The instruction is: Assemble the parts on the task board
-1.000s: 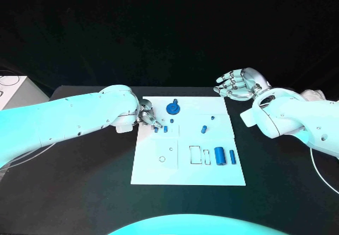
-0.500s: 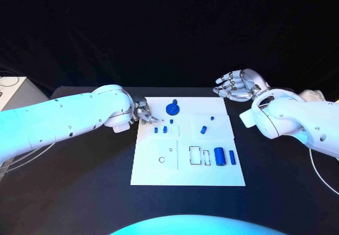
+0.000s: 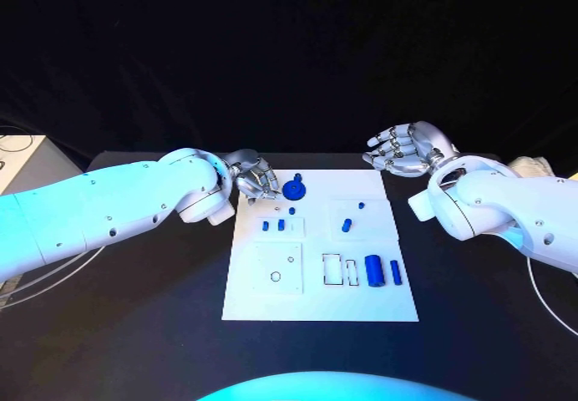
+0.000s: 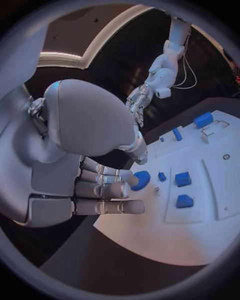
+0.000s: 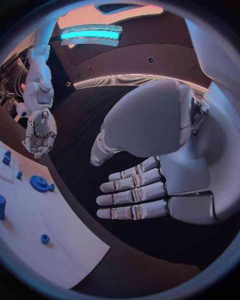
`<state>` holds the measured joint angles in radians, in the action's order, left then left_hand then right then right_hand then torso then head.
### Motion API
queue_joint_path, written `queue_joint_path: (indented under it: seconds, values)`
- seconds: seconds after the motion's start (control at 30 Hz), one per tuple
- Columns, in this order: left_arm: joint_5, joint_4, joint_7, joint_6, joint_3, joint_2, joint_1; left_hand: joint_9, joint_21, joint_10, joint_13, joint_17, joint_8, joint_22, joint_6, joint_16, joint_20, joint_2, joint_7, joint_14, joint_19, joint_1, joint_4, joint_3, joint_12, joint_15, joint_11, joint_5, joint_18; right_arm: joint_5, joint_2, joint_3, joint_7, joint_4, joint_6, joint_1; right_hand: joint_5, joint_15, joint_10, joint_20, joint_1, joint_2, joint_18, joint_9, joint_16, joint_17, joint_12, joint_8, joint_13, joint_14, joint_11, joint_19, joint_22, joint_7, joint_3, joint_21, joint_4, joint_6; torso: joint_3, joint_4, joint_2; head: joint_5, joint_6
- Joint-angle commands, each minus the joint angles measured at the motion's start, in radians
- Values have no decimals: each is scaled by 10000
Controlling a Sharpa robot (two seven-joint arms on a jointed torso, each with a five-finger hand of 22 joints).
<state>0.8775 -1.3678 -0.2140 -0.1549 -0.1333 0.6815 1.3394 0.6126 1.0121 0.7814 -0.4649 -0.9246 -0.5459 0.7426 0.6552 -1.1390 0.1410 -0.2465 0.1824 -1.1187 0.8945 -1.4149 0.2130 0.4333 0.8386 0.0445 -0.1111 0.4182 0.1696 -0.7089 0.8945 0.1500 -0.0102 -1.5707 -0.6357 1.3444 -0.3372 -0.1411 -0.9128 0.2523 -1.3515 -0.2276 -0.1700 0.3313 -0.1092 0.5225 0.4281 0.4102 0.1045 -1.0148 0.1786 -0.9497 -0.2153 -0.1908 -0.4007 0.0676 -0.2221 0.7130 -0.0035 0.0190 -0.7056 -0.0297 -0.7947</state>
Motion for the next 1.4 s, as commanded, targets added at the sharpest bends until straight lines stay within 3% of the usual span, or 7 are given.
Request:
queue_joint_path:
  seconds: [0.03, 0.17, 0.27, 0.5, 0.6, 1.0, 1.4]
  values:
    - [817, -96, 2089, -898, -35, -47, -170, -246, -144, -329, 376, 720, 76, -61, -123, 499, 83, -53, 37, 709, -190, -334, -170, 146, -435, 80, -90, -43, 110, -109, 0, -2, 231, -7, -17, -5, -60, 10, -69, 9, -12, 49, -132, -25, 62, -65, -30, 109, -68, 84, 9, 77, 60, -529, -116, -19, 37, 66, -2, 21, 8, 23, 49]
    - [1987, -38, 2505, -1132, -89, -184, -365, -729, -317, -637, 1018, 1240, 256, -65, -212, 932, 178, -195, -61, 1401, -575, -514, -342, 332, -1117, 193, -206, -45, 107, -96, 3, -2, 298, -4, -54, -7, -86, 34, -123, 1, -51, 40, -139, -81, 65, -148, -81, 100, -176, 72, -47, 78, 135, -437, -226, -6, 79, 208, -18, 11, 0, 30, 83]
    - [2739, 105, 2678, -1246, -172, -359, -470, -1010, -294, -452, 1297, 1400, 315, -35, -105, 821, 218, -258, -171, 1307, -550, -468, -389, 273, -1259, 190, -198, -116, 128, -85, -1, -2, 330, 0, -51, -11, -91, 40, -155, -3, -56, 31, -139, -110, 65, -182, -106, 84, -222, 66, -62, 76, 165, -419, -273, -2, 90, 265, -17, -8, -4, 14, 110]
    - [3957, 611, 2621, -1179, -444, -837, -583, -1553, -325, -328, 1745, 1668, 446, -47, 277, 504, 224, -328, -245, 1123, -401, -303, -373, 11, -1460, 178, -172, -878, 140, -75, -28, -2, 345, 5, -9, -27, -89, 38, -170, -3, -44, 9, -138, -139, 71, -212, -133, 56, -261, 70, -53, 78, 191, -441, -297, -1, 95, 286, -9, -41, -19, 12, 144]
    - [4248, 791, 2525, -1100, -498, -981, -614, -1748, -244, -259, 1878, 1726, 496, -3, 487, 259, 202, -318, -232, 947, -259, -302, -373, -51, -1479, 155, -148, -978, 143, -74, -31, -2, 339, 5, 1, -33, -87, 35, -174, -2, -37, -1, -137, -151, 73, -224, -143, 42, -275, 71, -46, 79, 201, -453, -303, -1, 96, 288, -5, -26, -26, 30, 146]
    - [4726, 1268, 2133, -727, -535, -1369, -641, -2189, 109, -141, 2166, 1293, 715, 297, 1031, -575, 172, -270, -321, 297, 83, -351, -372, -63, -1538, 142, -146, -1060, 111, -73, -38, -2, 331, -3, 20, -41, -87, 29, -181, 0, -25, -15, -135, -173, 76, -244, -161, 18, -300, 72, -32, 79, 219, -474, -315, 0, 98, 291, 1, -16, -15, 87, 134]
    - [4799, 1364, 1859, -325, -529, -1443, -640, -2489, 649, 10, 2399, 1079, 924, 921, 1481, -1063, 157, -81, -343, 9, 503, -590, -518, 273, -1613, 126, -134, -1038, 16, -74, -21, -2, 326, -9, 25, -42, -88, 23, -187, 3, -17, -23, -134, -191, 79, -263, -176, -2, -321, 74, -21, 80, 235, -488, -327, 1, 100, 297, -3, 15, -6, 142, 112]
